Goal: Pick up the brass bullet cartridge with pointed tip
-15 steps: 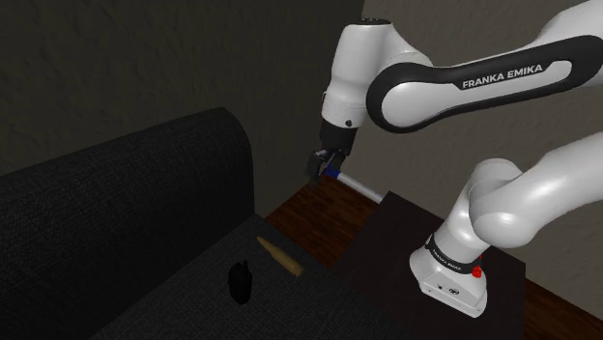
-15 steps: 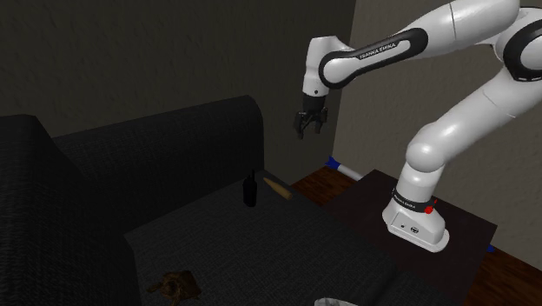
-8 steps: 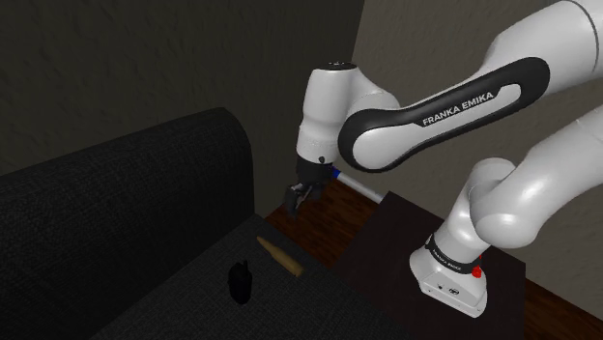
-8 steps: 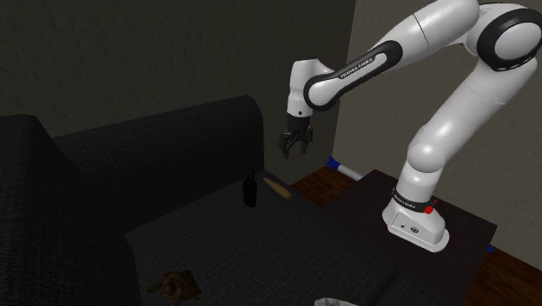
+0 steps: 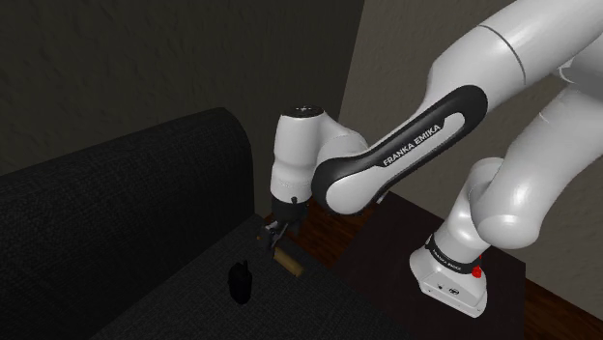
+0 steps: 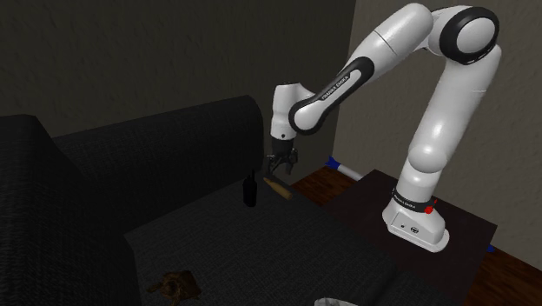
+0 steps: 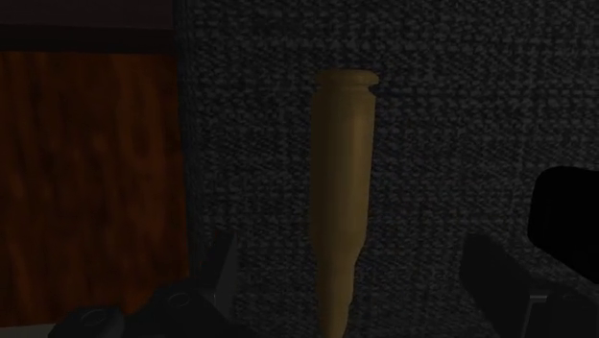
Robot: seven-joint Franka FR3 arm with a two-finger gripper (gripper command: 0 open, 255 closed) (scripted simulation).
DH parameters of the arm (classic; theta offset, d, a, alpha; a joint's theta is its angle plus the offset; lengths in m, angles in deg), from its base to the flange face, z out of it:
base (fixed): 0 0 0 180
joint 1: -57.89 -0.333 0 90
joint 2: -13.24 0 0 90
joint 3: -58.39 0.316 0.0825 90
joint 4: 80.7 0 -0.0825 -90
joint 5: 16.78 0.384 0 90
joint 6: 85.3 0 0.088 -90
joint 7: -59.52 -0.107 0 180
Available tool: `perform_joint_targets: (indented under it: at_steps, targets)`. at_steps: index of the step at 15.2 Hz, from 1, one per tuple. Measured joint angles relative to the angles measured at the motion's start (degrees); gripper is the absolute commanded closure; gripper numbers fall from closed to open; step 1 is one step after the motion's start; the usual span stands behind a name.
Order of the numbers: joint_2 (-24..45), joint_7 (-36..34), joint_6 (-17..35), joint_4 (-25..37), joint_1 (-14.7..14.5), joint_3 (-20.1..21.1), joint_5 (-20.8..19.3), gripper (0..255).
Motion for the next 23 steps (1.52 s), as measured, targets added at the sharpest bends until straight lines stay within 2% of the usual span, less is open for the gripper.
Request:
perform_joint_targets:
  at_steps: [8, 9, 19, 23]
  targets:
    - [6.84, -1.69, 7.02, -0.58, -0.23, 0.39, -2.77, 0]
    - [7.02, -1.72, 7.26, -0.63, -0.24, 0.38, -2.85, 255]
    - [7.19, -1.77, 7.49, -0.63, -0.26, 0.39, -2.97, 255]
    - [5.04, -1.29, 4.93, -0.08, -0.14, 0.46, -1.92, 255]
